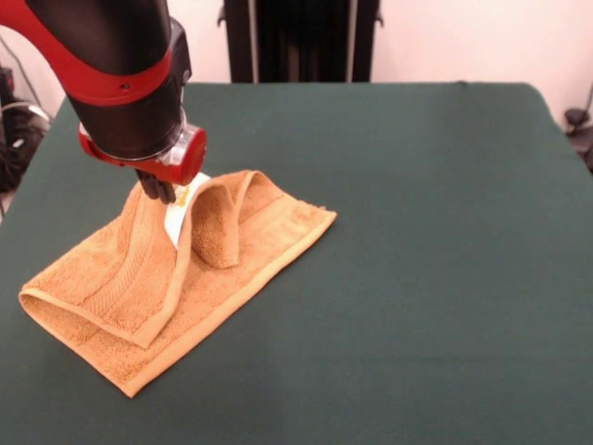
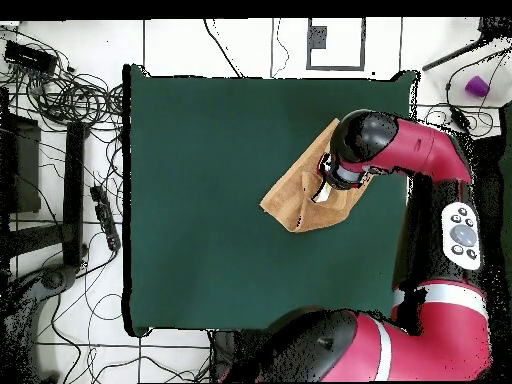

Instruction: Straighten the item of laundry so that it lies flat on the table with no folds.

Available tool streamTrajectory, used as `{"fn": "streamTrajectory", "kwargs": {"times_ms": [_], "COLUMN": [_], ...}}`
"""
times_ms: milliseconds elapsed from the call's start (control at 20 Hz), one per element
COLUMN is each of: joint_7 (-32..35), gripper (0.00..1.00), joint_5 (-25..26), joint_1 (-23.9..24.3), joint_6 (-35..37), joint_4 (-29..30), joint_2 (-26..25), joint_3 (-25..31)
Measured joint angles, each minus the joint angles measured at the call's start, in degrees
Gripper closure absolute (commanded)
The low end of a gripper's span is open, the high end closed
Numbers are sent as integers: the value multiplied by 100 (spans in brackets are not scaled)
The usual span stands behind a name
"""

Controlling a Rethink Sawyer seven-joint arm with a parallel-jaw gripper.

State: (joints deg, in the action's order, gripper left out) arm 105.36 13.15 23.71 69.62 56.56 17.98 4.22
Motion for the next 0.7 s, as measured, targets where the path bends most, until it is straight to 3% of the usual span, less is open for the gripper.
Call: {"fn": "streamTrajectory", "kwargs": {"times_ms": [500,550,700], "joint_7": [0,0,0], "gripper": [100,0,0], "joint_5": [-53,-94,-124], "joint_1": [-1,-1,-2], "joint_6": [-1,-1,-1], "joint_4": [-1,0,-1], "joint_2": [-74,-91,-97], "joint_3": [-65,-65,-68]}}
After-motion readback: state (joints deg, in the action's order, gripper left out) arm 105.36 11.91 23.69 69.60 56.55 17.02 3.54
